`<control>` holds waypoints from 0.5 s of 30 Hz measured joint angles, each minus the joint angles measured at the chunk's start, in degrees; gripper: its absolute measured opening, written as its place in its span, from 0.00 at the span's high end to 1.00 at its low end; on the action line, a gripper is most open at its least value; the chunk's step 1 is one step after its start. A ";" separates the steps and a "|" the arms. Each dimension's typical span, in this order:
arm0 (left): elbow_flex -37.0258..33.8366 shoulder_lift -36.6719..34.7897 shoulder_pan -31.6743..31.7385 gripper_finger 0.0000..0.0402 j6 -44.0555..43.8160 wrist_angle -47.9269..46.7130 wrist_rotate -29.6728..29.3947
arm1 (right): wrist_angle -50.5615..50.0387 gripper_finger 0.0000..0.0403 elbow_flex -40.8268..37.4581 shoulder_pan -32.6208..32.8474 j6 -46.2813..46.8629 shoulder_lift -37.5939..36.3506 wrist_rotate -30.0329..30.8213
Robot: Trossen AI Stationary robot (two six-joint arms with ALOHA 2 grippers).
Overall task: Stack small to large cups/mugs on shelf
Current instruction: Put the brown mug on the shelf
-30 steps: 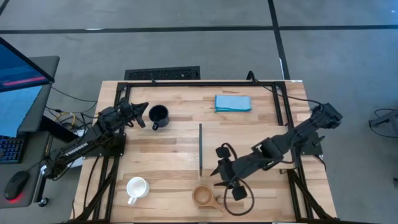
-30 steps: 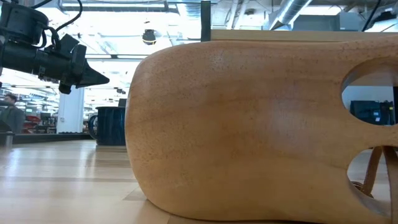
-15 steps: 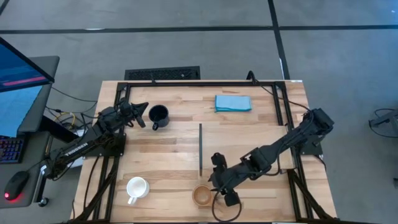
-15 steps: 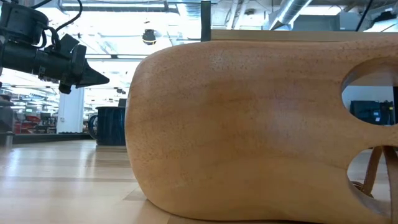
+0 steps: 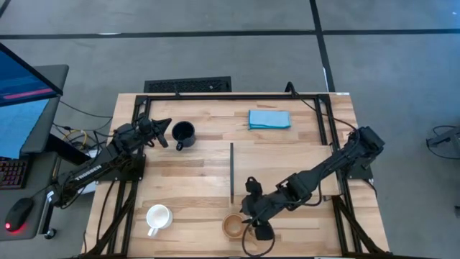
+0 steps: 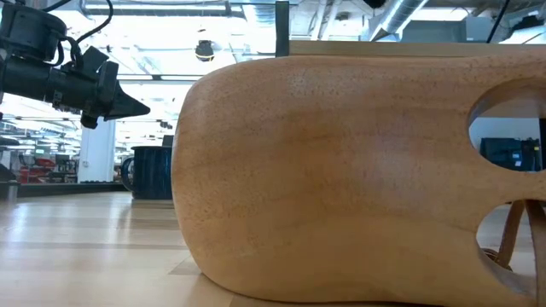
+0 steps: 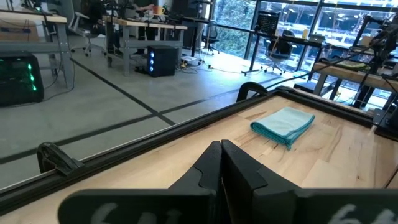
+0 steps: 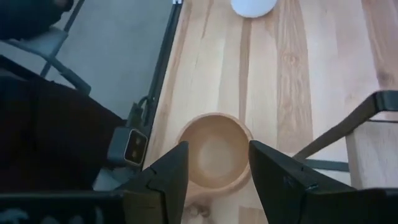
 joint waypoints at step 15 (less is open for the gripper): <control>0.00 0.66 0.00 1.00 0.02 0.02 0.11 | 0.23 0.53 6.17 0.27 0.56 11.66 0.72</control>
